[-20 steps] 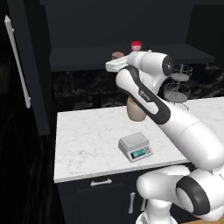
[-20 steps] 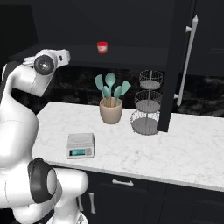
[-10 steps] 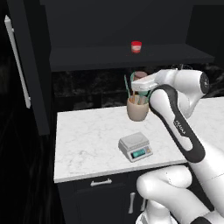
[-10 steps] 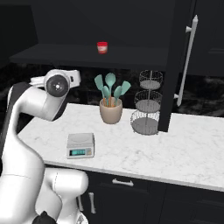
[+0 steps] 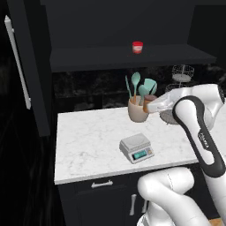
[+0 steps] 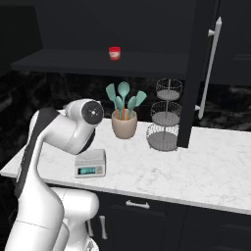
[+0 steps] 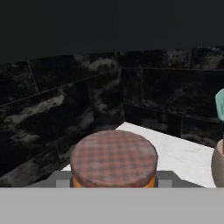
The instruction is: Pick the jam and place it on the digital scale for weighing, and close the cabinet.
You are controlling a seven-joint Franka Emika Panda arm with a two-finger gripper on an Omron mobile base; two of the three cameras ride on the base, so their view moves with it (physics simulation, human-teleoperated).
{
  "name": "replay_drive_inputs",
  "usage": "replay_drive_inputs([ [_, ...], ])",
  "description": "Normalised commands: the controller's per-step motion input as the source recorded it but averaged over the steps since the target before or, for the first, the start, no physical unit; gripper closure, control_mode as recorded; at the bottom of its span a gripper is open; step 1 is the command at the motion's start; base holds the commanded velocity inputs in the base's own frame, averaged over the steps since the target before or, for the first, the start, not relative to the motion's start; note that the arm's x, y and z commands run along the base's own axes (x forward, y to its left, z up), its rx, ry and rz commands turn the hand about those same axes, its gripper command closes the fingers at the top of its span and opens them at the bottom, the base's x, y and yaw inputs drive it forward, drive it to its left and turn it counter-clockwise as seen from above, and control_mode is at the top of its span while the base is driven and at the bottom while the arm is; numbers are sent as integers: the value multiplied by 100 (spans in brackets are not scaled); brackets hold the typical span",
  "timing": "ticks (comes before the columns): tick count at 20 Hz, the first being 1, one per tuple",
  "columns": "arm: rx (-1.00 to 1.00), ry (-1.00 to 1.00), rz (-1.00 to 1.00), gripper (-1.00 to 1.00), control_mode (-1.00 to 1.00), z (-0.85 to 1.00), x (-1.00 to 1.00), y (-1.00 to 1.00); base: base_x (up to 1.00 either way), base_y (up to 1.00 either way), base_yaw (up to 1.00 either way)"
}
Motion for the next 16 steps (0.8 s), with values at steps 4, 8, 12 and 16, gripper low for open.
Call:
replay_drive_inputs([
  [4, 0, 9, 14, 100, -100, -59, -12, -12, 0, 0, 0],
  [8, 0, 11, 18, 100, -100, -54, -14, -21, 0, 0, 0],
  [12, 0, 14, 18, 100, -100, -59, -13, -26, 0, 0, 0],
  [16, 0, 3, 17, 100, -100, -47, 0, -4, 0, 0, 0],
])
